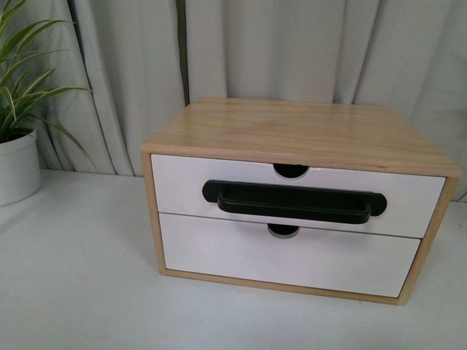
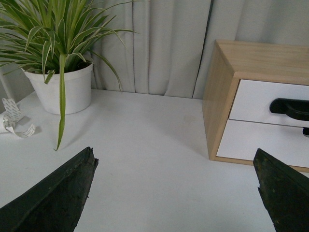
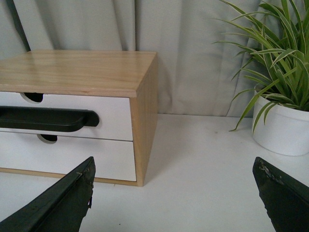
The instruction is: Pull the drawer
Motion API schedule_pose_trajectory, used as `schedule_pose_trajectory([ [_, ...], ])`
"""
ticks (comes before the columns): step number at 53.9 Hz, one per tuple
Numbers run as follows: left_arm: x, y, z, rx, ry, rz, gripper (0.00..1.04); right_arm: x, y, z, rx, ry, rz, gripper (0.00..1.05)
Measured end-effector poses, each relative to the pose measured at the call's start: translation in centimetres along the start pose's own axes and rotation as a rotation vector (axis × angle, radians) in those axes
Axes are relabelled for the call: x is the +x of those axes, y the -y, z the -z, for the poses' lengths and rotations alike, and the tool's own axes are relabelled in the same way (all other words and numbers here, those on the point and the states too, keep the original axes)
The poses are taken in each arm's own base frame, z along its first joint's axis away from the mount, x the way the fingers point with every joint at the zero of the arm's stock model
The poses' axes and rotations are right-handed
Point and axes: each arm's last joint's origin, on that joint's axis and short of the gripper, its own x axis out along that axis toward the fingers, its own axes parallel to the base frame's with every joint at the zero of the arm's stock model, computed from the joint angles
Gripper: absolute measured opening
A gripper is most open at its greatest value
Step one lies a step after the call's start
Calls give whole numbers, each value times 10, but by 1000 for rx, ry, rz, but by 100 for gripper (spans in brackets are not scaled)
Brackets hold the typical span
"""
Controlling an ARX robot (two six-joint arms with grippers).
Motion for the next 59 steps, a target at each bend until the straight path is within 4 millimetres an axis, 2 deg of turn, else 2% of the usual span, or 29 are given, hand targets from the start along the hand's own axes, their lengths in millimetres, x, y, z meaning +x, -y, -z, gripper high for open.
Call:
schedule_pose_trajectory([
  [59, 0, 0, 0, 0, 0, 0, 99, 0, 0, 0, 0, 0, 0, 96],
])
